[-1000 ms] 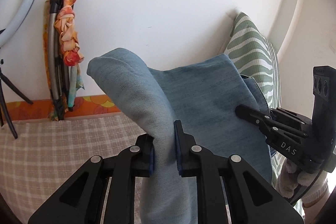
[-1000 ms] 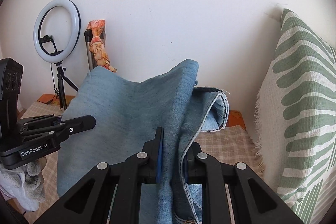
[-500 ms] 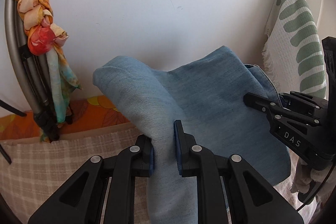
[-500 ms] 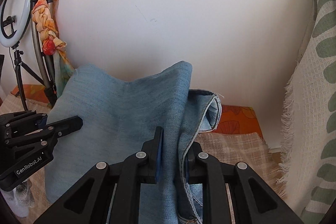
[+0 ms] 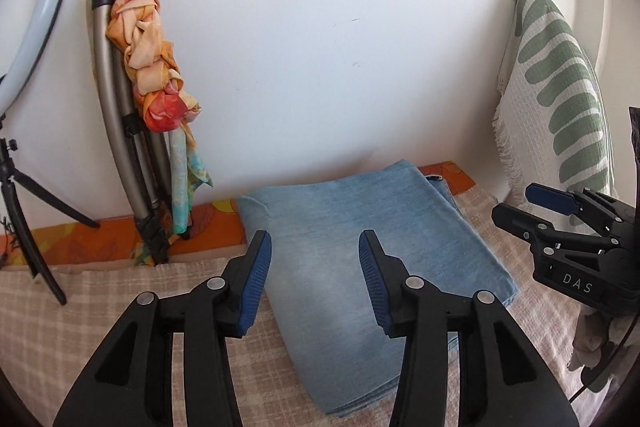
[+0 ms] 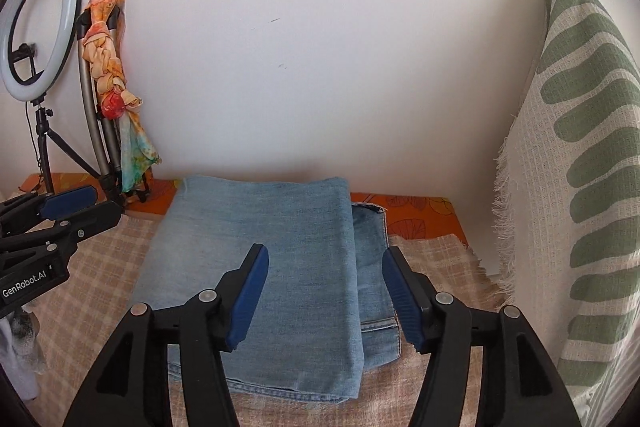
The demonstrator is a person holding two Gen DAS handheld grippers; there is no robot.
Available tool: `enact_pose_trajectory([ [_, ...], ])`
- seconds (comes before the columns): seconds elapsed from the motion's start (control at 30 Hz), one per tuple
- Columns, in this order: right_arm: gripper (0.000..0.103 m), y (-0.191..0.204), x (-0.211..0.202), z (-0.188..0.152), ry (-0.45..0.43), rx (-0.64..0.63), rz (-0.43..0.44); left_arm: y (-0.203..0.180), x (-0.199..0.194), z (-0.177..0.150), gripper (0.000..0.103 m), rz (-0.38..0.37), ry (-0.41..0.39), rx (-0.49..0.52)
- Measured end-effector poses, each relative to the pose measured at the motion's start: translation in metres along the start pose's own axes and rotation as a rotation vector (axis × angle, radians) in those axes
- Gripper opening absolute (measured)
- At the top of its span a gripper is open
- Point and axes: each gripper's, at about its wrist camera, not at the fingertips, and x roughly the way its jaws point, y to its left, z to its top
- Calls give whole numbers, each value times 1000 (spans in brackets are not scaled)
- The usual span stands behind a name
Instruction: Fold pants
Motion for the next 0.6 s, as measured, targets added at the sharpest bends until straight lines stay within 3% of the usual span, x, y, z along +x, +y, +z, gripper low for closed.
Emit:
enact_pose_trajectory([
  [0.2, 80, 20, -67, -12, -65, 22, -7, -7, -68, -7, 46, -35, -54, 18],
  [0.27, 86, 31, -88, -22, -84, 20, -12, -9, -91, -15, 59, -48, -72, 28],
  [0.6, 95, 70, -142, -89, -91, 51, -37, -4, -164, -73, 68, -94, -81, 39],
])
